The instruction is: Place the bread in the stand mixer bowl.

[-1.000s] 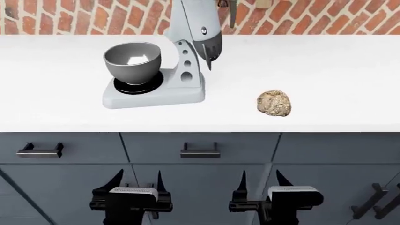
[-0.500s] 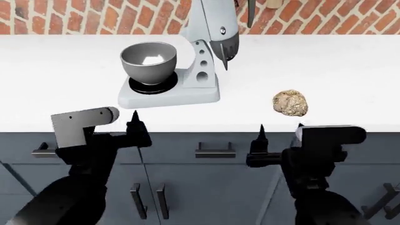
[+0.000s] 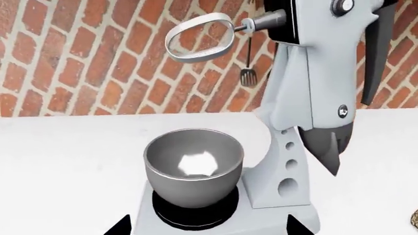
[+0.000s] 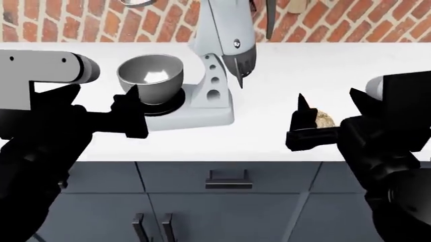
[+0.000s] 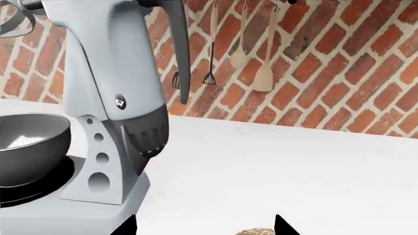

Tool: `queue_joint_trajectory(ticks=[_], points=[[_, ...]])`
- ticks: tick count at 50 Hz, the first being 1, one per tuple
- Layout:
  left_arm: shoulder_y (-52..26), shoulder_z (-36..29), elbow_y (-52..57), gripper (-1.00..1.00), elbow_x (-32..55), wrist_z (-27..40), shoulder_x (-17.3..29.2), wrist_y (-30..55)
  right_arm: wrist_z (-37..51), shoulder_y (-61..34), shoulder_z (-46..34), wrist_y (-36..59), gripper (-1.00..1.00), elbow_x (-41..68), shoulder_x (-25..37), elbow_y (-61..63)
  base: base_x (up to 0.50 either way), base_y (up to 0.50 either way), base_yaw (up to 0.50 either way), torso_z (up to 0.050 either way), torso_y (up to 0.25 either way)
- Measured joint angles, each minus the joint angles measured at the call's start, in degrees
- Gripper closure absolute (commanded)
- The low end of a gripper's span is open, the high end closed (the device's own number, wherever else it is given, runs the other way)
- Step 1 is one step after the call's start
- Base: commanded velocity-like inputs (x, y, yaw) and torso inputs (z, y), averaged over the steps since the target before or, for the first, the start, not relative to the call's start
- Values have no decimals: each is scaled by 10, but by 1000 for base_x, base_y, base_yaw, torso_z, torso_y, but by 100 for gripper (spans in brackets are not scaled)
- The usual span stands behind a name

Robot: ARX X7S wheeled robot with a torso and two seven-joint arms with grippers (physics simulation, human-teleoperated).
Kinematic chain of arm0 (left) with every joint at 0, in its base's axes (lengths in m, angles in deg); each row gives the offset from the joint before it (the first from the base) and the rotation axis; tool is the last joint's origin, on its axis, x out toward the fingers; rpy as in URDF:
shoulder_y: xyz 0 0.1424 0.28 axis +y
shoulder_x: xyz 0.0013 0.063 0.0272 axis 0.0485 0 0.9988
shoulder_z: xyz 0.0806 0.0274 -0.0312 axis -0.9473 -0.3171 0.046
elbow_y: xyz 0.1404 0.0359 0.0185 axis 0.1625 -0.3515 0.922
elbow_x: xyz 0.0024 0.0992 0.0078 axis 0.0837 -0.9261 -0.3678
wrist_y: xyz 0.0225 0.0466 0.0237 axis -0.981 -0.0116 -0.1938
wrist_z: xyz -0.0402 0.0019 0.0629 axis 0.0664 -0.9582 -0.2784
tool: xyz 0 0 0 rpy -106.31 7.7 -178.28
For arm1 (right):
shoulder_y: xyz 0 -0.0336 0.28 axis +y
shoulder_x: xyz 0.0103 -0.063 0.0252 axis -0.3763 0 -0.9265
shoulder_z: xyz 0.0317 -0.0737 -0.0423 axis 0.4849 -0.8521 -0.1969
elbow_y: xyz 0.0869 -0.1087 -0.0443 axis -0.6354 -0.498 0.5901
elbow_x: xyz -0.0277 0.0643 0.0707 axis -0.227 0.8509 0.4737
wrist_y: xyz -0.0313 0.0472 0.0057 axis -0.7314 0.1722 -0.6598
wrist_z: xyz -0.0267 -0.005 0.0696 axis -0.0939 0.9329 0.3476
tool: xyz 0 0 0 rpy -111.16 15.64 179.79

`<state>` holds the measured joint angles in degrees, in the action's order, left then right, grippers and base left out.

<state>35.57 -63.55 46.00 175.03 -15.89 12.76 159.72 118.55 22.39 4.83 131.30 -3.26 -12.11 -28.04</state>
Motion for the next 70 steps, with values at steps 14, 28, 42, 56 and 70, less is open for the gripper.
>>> queue_joint_trajectory(ticks=[14, 28, 42, 56, 70], points=[[-27, 8, 5, -100, 53, 30, 27, 3, 23, 0, 10, -13, -100, 47, 35, 6, 464, -93, 0, 0, 0], [-34, 8, 13, -100, 74, 37, 42, -8, 31, 4, 13, -21, -100, 53, 44, 9, 111, 0, 0, 0, 1], [-34, 5, 16, -100, 78, 36, 49, -18, 32, 8, 15, -26, -100, 52, 46, 8, 286, 0, 0, 0, 0], [-31, 4, 21, -100, 77, 30, 56, -25, 36, 8, 11, -26, -100, 49, 45, 6, -275, 0, 0, 0, 1], [-25, 4, 21, -100, 71, 19, 58, -32, 76, -45, -39, 30, -100, 149, 68, -33, 0, 0, 0, 0, 0]])
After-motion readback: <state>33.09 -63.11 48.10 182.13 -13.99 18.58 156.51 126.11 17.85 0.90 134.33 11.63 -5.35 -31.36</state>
